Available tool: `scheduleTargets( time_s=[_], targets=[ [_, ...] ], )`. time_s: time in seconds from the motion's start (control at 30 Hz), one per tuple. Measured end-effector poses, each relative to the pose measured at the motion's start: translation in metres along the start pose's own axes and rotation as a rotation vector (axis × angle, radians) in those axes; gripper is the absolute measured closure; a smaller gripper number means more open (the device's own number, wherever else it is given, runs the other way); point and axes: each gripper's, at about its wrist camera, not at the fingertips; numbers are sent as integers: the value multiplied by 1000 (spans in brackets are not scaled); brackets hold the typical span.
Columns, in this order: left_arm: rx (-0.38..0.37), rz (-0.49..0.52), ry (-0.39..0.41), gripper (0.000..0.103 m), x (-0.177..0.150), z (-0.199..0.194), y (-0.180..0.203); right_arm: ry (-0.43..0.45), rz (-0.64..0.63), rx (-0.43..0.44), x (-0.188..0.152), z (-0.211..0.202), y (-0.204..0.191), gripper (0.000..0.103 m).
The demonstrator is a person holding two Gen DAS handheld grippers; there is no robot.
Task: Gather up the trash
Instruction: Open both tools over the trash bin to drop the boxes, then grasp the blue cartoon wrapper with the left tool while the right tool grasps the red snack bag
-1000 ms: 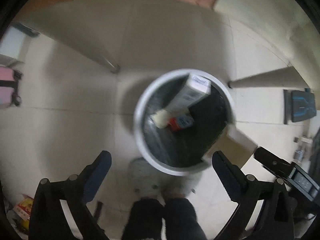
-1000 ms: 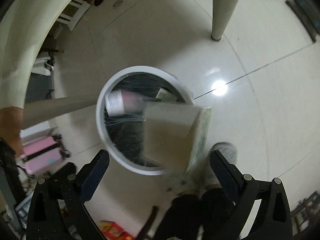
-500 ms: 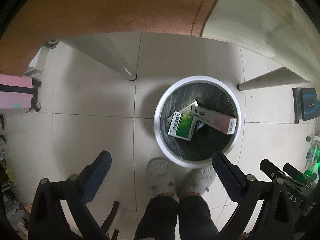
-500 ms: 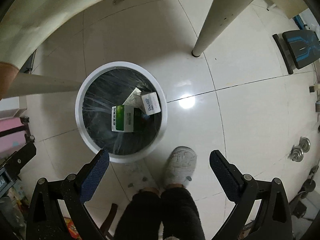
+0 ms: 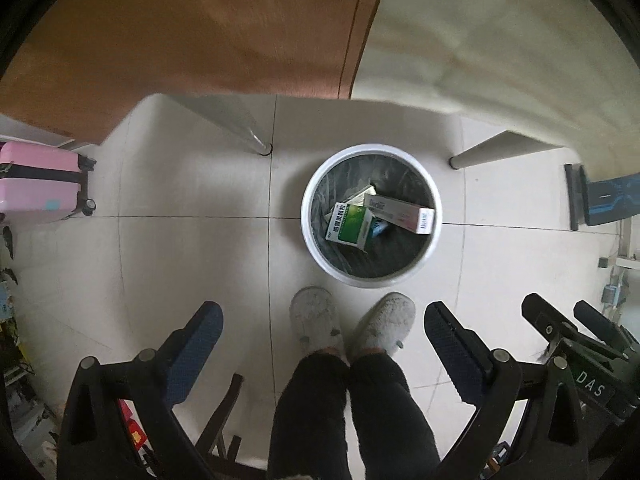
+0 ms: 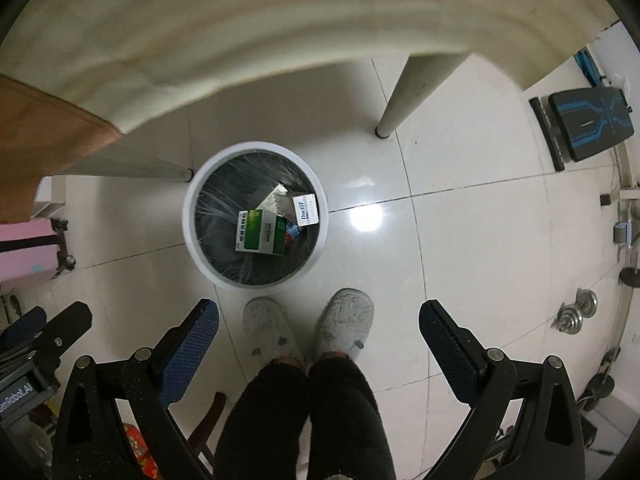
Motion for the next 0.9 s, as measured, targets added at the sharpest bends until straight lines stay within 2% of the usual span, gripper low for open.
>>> scheduleTargets(
  time_s=[0.27, 0.57, 0.77, 0.9],
  targets=[
    [-15, 25, 55, 0, -45, -99, 3, 41, -4, 31, -50, -107, -3, 2],
    [-57, 47, 218, 0, -82, -217, 0, 116, 17, 132, -103, -230, -6, 2],
    [-7, 35, 380, 0, -63, -285, 11, 210, 63, 215, -92, -305, 9, 2],
    [27, 23, 433, 0, -31, -318, 24, 257, 98, 229, -60, -346, 33, 2]
  ],
)
Point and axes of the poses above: each gripper's, at about its wrist camera, not at the fingertips, and z roughly the way its jaws point, y to its right, x to its top, and after that the axes turned 14 degrees about -y, right-handed
